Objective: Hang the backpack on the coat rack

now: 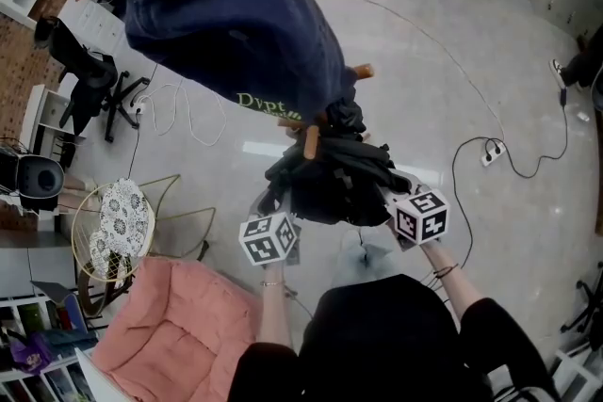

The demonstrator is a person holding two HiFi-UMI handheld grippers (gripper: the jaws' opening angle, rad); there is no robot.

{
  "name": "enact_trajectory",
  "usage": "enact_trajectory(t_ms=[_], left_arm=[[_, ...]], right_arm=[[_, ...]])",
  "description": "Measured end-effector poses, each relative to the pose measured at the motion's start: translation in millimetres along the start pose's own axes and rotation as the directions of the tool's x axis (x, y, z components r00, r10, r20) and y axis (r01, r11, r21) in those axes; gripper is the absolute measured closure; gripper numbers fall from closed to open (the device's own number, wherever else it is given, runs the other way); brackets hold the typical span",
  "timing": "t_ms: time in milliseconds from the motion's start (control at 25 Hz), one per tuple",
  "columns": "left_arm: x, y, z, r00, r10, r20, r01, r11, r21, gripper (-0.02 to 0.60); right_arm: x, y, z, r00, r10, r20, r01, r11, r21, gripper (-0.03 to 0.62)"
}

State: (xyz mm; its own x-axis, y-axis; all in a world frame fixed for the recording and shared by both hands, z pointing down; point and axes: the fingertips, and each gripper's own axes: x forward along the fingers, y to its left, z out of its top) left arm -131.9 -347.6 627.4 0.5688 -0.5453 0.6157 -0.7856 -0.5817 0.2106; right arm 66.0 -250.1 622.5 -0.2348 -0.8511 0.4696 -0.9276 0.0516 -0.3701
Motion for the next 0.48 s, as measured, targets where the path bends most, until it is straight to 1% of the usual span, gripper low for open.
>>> enact_trajectory(t_ms=[80, 160, 240, 320, 360, 480], left_arm=[[1, 0, -1, 1.0, -0.004, -0.004, 0.004, 1.0, -0.013, 0.463], [1, 0, -3, 1.0, -0.003, -0.013, 0.003, 1.0, -0.021, 0.444], [1, -1, -4, 1.0, 0.002, -0.021, -0.002, 1.0, -0.017, 0.439], [-1, 0, -5, 1.0, 0.012, -0.026, -0.012, 1.0, -0.013, 0.419], [-2, 1, -5, 1.0, 0.017, -0.026, -0.018, 1.0, -0.014, 0.404], [-7, 3, -3, 1.0, 0.025, -0.012, -0.025, 1.0, -0.017, 0.375]], right_arm=[[1, -1, -1, 1.0, -0.008, -0.007, 0.008, 1.0, -0.011, 0.562], [1, 0, -2, 1.0, -0.012, -0.022, 0.012, 1.0, -0.01, 0.544], [0, 2, -5, 0.999, 0.006, -0.039, -0.005, 1.0, 0.03, 0.494], [-1, 6, -6, 0.999, 0.025, -0.042, -0.022, 0.998, 0.064, 0.437], [-1, 7, -6, 0.999, 0.026, -0.04, -0.023, 0.998, 0.064, 0.435], [-4, 11, -4, 0.999, 0.019, -0.028, -0.018, 0.999, 0.036, 0.4]])
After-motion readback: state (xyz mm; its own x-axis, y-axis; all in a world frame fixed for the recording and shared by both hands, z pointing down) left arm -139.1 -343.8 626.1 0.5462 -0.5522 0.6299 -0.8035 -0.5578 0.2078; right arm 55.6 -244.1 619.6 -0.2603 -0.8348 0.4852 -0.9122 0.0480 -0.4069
